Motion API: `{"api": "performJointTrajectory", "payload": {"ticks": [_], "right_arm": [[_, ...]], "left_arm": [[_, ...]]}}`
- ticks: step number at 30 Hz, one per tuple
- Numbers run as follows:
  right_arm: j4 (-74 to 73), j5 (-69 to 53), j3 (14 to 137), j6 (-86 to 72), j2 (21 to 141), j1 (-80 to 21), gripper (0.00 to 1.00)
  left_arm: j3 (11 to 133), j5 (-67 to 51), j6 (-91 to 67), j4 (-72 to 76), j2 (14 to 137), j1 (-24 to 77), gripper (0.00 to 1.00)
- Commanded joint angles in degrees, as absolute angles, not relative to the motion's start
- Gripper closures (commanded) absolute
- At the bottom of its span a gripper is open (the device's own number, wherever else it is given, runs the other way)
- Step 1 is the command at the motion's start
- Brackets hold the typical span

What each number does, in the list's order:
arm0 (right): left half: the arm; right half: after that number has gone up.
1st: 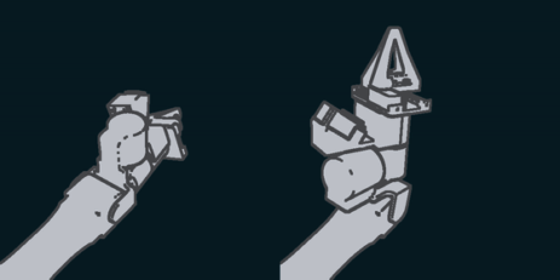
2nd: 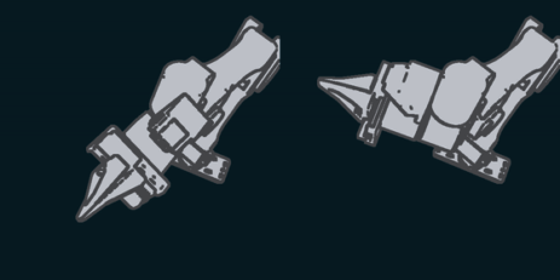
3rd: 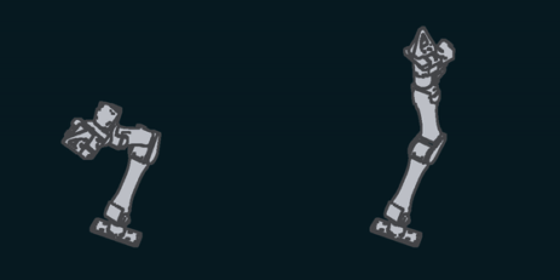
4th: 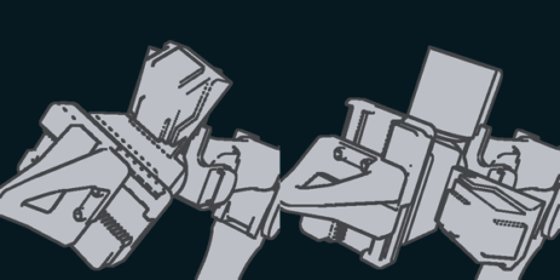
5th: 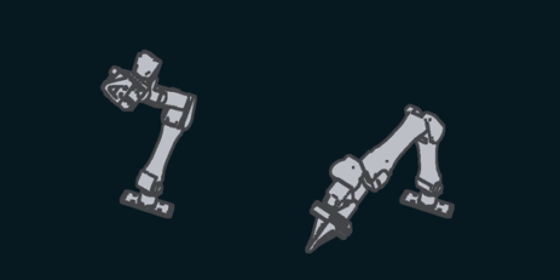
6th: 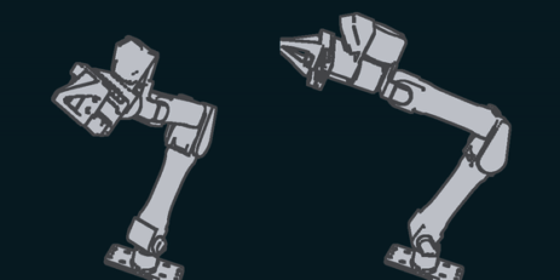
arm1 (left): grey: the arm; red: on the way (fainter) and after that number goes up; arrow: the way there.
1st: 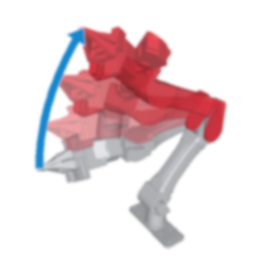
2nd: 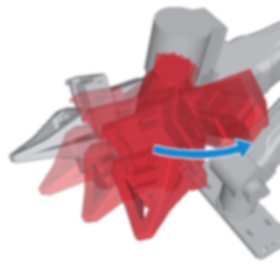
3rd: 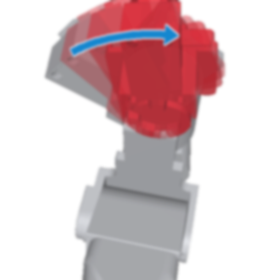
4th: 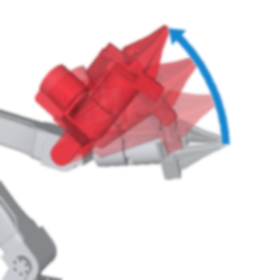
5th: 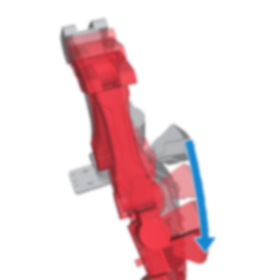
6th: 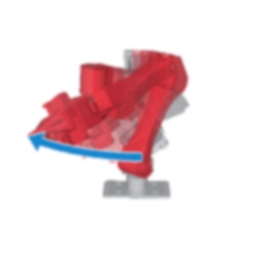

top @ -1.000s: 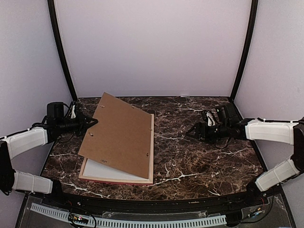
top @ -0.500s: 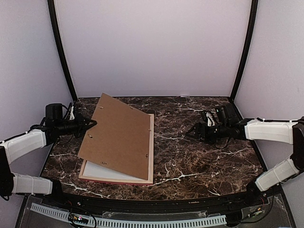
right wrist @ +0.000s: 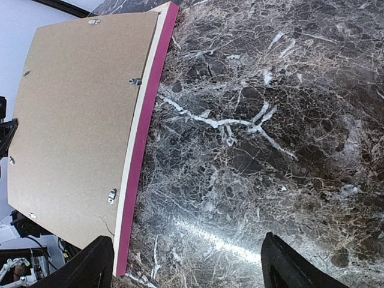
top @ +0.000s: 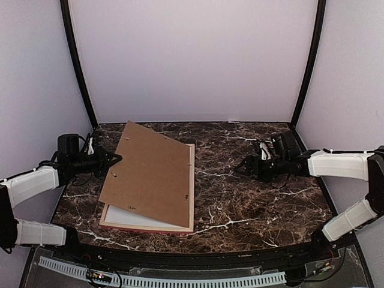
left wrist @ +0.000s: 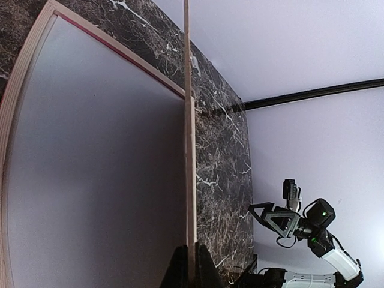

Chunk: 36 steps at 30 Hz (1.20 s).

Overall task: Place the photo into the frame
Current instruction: Place the backboard on the frame body.

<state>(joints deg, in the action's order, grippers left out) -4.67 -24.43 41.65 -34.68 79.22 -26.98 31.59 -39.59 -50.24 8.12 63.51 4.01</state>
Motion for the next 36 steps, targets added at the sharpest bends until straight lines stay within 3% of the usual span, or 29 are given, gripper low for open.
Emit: {"api": "performJointTrajectory", "payload": {"ticks": [1, 36], "right_arm": [[-2.5, -24.9, 41.5, -34.7, 79.9, -26.7, 0.14], [-0.7, -25.7, 41.1, -34.1, 83.6, -26.8, 0.14]], "left_arm": [[30.6, -41.4, -50.8, 10.7, 62.9, 4.0, 1.00], [35.7, -44.5, -40.4, 8.1, 75.6, 5.7, 0.96]]}}
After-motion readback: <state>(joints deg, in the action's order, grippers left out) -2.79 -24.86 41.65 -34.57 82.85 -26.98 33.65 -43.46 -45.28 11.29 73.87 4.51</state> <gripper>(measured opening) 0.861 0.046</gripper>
